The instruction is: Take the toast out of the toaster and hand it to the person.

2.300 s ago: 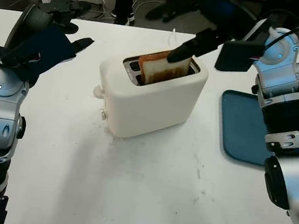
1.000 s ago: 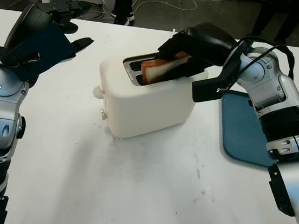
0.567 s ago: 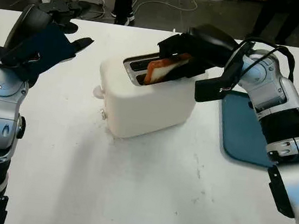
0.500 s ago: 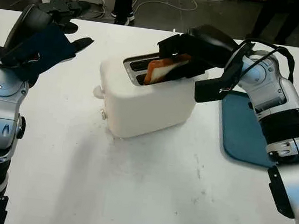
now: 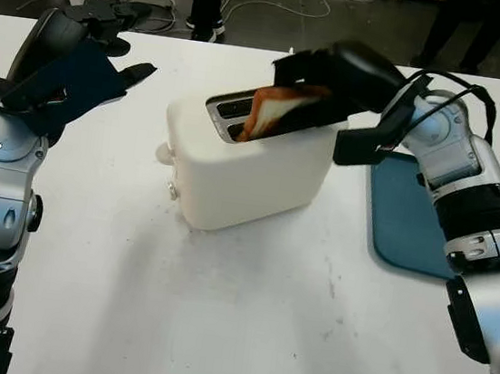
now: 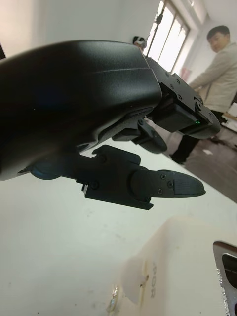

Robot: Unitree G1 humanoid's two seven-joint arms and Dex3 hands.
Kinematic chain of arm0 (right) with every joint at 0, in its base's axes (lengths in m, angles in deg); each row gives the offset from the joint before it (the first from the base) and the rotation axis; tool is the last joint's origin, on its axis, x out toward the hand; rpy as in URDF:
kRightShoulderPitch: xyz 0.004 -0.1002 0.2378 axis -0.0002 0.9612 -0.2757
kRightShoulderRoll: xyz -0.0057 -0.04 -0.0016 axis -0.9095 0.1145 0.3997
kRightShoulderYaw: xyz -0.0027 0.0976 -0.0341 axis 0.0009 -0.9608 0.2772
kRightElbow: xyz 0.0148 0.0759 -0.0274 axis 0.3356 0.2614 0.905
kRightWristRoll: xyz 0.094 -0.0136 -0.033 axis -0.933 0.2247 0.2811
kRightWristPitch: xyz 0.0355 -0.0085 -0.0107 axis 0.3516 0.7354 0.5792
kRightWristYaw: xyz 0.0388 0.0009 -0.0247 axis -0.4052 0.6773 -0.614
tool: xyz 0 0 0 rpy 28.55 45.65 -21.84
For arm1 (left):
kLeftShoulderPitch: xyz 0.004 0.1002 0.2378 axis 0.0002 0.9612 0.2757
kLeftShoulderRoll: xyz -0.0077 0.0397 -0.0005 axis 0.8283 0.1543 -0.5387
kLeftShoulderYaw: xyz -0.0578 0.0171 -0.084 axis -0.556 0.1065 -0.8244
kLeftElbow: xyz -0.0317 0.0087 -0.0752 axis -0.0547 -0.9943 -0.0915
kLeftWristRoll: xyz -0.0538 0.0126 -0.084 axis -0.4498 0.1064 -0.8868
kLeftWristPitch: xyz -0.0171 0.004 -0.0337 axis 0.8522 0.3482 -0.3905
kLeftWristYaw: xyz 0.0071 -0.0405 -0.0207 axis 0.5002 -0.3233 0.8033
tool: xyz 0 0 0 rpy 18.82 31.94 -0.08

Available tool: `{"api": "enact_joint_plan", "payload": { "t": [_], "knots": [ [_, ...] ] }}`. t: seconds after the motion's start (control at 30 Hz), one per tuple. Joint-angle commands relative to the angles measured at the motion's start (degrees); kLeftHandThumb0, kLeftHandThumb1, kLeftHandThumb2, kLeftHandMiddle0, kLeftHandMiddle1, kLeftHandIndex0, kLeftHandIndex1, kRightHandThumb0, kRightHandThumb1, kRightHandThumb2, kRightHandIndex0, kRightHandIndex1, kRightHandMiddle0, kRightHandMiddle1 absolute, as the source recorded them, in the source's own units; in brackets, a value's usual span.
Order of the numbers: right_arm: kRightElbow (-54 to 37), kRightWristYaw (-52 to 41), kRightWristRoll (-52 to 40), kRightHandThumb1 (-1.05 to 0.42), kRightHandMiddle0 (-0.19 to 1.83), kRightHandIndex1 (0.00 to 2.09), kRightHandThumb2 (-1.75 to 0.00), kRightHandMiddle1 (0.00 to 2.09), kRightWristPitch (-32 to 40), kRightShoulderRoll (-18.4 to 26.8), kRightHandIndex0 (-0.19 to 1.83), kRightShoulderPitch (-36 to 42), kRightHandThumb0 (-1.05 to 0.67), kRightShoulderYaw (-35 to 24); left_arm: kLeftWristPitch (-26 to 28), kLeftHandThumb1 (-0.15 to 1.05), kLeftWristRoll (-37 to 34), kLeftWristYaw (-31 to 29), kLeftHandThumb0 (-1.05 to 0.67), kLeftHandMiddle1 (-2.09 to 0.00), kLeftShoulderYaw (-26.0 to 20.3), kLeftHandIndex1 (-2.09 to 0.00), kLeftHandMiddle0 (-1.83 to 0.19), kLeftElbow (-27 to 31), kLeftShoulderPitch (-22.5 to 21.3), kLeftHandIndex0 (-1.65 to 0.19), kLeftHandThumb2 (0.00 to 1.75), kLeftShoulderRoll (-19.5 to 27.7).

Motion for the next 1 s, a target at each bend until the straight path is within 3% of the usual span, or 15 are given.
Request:
{"api": "enact_joint_plan", "payload": {
  "t": [0.0,0.3,0.53,0.87,0.97],
  "knots": [
    [2.23,1.79,-1.95,-0.92,0.82,1.75,-0.46,1.75,-0.97,-0.45,1.08,-2.40,-0.48,-1.98,-1.00,0.92,0.12,0.31,-0.39,-0.70,-0.66,0.00,-0.24,-0.24,0.43,-0.51,0.30,-0.17],
    [13.02,3.99,-4.72,-0.92,0.66,1.75,-0.43,1.75,-0.04,0.22,0.90,-7.90,-0.49,-6.57,-0.45,0.92,0.32,0.16,-0.42,-0.69,-0.37,0.00,-0.21,0.02,0.25,-0.51,0.29,-0.06],
    [17.14,4.99,-9.07,-0.92,0.77,1.75,-0.38,1.75,1.88,-0.01,1.01,-11.26,-0.51,-11.46,-1.04,0.92,0.37,0.10,-0.41,-0.69,-0.33,0.00,-0.23,-0.56,0.20,-0.51,0.29,0.17],
    [20.23,6.04,-17.39,-0.92,0.81,1.75,-0.40,1.75,11.98,-0.90,1.09,-12.85,-0.48,-19.13,-0.63,0.92,0.63,-0.16,-0.41,-0.69,0.16,0.00,-0.23,-0.35,-0.11,-0.51,0.30,0.48],
    [20.25,10.25,-18.31,-0.92,0.84,1.75,-0.39,1.75,14.94,-1.67,1.13,-12.22,-0.46,-20.77,-0.79,0.92,0.80,-0.05,-0.39,-0.70,0.35,0.00,-0.24,-0.40,-0.15,-0.51,0.30,0.51]
  ]
}}
